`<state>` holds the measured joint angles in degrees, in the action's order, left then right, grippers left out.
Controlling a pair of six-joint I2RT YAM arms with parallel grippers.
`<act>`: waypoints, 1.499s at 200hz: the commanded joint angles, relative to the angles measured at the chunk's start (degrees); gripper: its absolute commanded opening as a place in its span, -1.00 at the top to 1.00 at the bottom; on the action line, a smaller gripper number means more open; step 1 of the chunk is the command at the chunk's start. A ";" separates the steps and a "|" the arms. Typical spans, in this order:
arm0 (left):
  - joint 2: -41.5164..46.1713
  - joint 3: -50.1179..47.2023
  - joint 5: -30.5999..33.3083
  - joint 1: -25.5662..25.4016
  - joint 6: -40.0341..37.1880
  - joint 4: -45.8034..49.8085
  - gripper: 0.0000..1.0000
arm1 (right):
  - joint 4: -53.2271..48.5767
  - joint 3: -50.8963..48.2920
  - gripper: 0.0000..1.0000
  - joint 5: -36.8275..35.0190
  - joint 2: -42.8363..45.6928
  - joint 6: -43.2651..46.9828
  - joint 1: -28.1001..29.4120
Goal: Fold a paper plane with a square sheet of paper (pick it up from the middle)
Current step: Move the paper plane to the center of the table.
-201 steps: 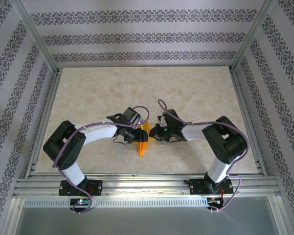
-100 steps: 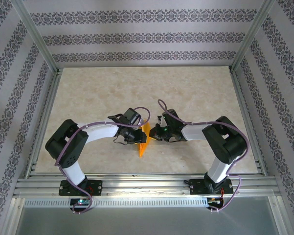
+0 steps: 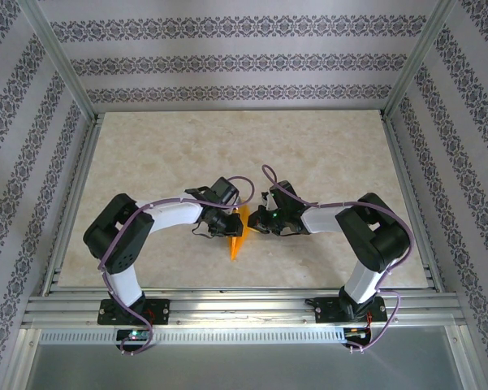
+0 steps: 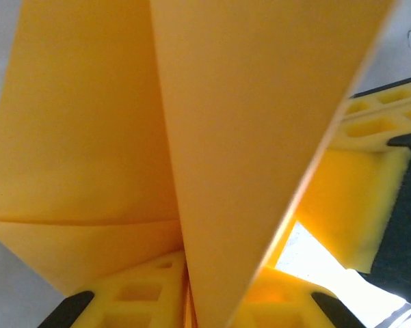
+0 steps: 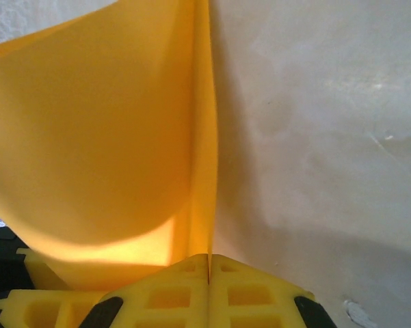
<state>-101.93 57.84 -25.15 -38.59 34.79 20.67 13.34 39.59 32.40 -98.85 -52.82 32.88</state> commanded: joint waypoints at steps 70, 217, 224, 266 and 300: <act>-0.84 2.36 5.63 -1.28 -1.32 4.41 0.80 | 0.99 -0.44 0.77 0.56 1.09 -0.51 0.29; -6.12 11.50 20.78 -1.27 -0.29 11.81 0.67 | -4.62 -13.26 0.21 -2.73 24.18 0.70 -11.74; -6.29 11.55 20.63 -1.31 -0.21 11.77 0.67 | -4.51 -13.32 0.20 -2.61 24.38 0.70 -12.00; -6.29 11.59 19.56 -1.28 0.61 11.28 0.65 | -4.47 -13.67 0.20 -2.00 24.15 0.79 -12.62; -5.47 11.84 19.11 -1.61 1.48 12.07 0.65 | -3.77 -13.57 0.20 -1.53 22.97 0.62 -12.67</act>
<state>-107.42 68.75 -5.76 -39.40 34.94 29.69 9.26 26.72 30.04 -75.31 -52.60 20.73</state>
